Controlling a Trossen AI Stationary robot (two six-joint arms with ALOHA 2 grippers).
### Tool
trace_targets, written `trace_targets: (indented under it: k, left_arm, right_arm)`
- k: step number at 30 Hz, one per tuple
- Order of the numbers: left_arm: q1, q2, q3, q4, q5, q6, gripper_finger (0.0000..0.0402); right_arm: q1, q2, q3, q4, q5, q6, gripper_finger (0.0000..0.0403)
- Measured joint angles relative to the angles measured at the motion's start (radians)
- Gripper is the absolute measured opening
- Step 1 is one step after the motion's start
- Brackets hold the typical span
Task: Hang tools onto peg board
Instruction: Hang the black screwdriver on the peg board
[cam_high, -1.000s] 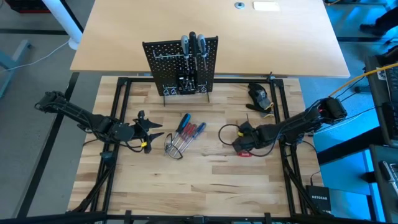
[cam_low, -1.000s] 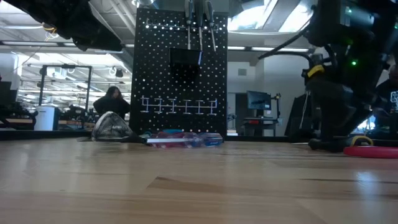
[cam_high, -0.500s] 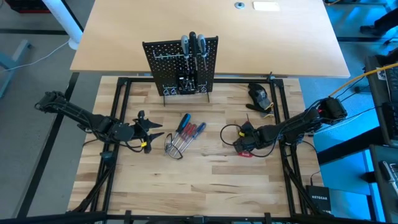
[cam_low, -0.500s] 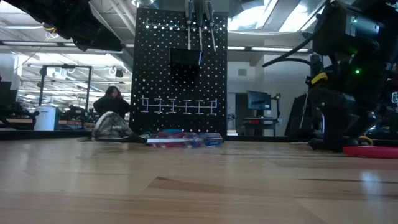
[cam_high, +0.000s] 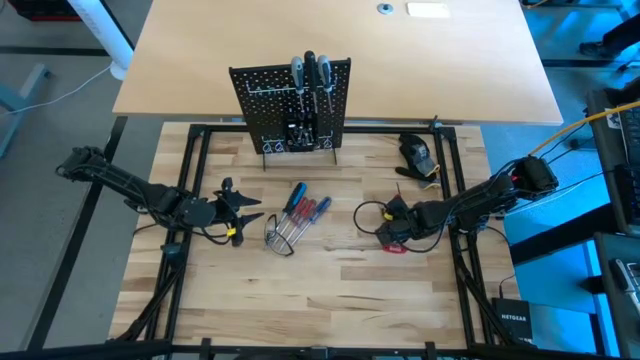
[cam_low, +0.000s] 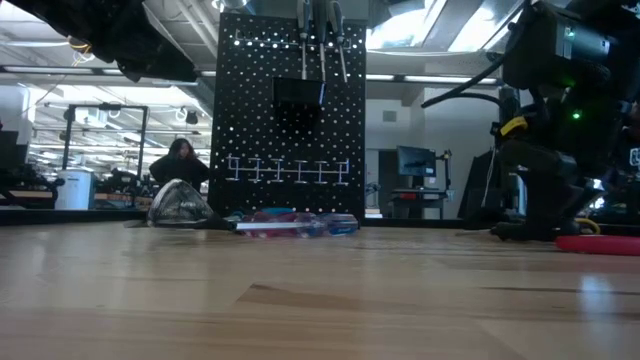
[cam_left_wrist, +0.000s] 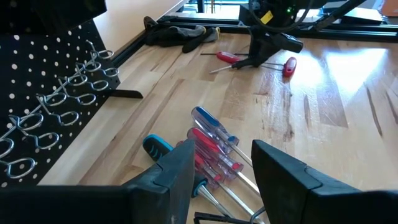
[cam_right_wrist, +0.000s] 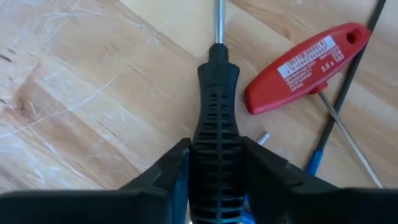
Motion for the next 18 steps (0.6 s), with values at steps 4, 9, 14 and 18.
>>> trace_targets:
  k: [4,9,14,18]
  left_arm:
    - [0.000,0.000,0.000,0.000,0.000,0.000,0.0149]
    - [0.000,0.000,0.000,0.000,0.000,0.000,0.0149]
    - [-0.001,0.002,0.000,0.062,0.024,0.012,0.0149]
    - [-0.010,0.031,0.000,0.133,0.083,0.098,0.0149]
  right_arm:
    - [0.000,-0.001,0.001,-0.002,0.002,-0.044,0.0109]
    - [0.001,-0.008,0.059,-0.030,0.001,-0.120,0.0109]
    - [0.007,-0.010,0.181,-0.030,-0.002,-0.281,0.0115]
    - [0.020,-0.010,0.257,0.046,-0.005,-0.419,0.0117]
